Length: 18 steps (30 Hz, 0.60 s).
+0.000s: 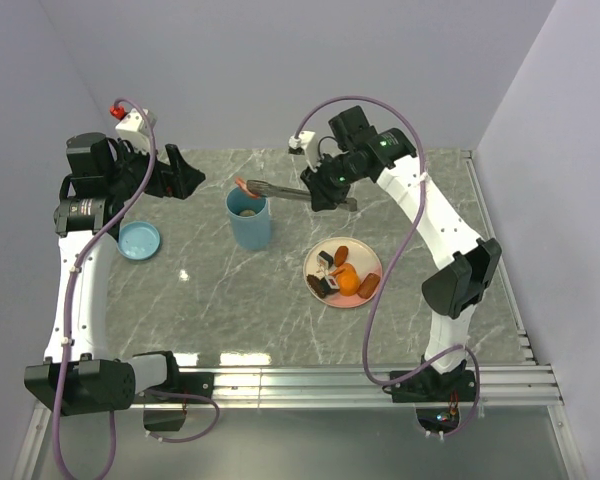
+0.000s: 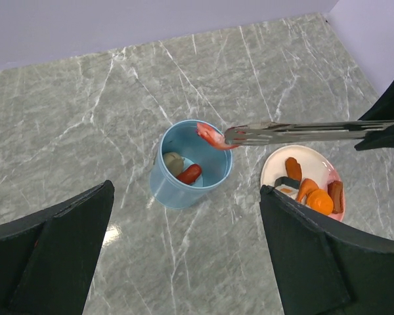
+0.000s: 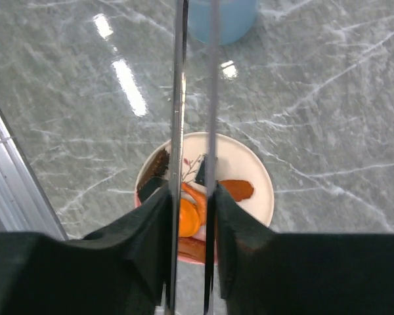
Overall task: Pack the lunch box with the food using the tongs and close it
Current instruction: Place the food into the lunch box, then pick up the food using the clamp
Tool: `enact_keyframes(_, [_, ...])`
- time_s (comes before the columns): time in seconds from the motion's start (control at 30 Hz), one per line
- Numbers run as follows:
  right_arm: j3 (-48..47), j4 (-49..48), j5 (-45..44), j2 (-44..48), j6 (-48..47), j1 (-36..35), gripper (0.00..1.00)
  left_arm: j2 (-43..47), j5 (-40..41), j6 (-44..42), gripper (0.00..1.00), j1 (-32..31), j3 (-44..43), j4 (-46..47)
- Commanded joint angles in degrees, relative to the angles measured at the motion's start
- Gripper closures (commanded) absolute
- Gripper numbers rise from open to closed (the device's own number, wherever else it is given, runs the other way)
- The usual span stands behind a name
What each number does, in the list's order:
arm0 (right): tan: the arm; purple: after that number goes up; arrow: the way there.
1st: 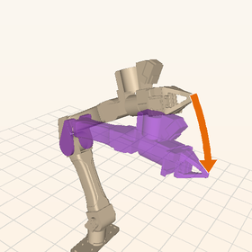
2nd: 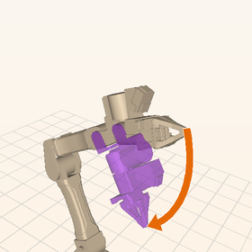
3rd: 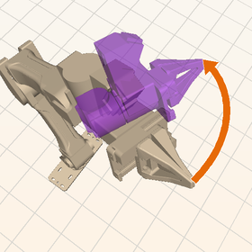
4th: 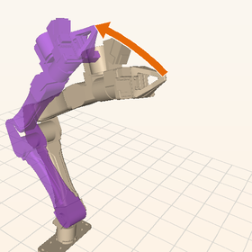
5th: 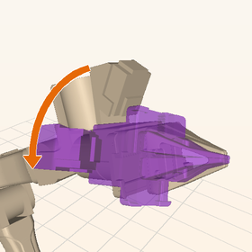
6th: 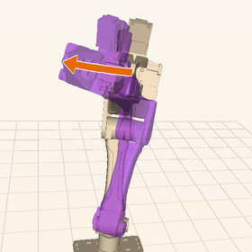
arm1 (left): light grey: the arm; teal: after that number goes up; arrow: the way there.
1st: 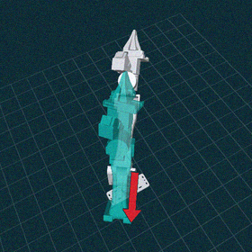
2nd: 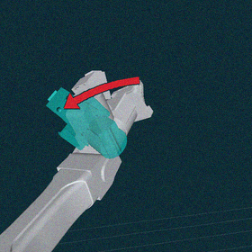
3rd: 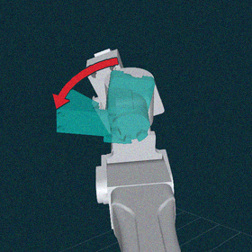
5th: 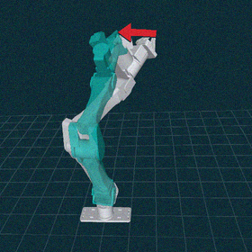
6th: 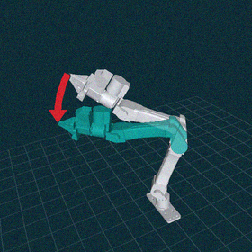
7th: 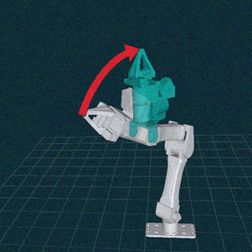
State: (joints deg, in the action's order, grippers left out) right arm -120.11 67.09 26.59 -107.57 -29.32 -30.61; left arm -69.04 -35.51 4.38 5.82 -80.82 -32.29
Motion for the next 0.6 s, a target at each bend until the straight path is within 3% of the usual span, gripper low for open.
enact_keyframes(0.0, [-3.8,-2.6,0.7,-0.6,0.8,-1.3,0.61,0.5,0.7,1.1,0.01,0.2,-1.1,1.6])
enact_keyframes(0.07, [-4.7,-2.3,0.6,-0.9,1.2,-1.3,0.50,0.4,0.9,0.8,0.01,0.2,-1.4,1.3])
enact_keyframes(0.2, [-4.4,-2.8,-0.2,1.0,1.8,-1.3,0.42,0.5,0.9,0.5,0.01,0.3,-1.4,0.7])
enact_keyframes(0.4, [0.0,-0.3,-0.5,7.6,1.5,1.0,0.43,0.7,0.6,-0.5,0.01,0.2,-1.8,0.1])
enact_keyframes(0.57, [10.7,5.1,-0.8,13.7,-1.9,6.8,0.44,1.5,0.2,-1.1,0.01,0.2,-1.2,-0.1])
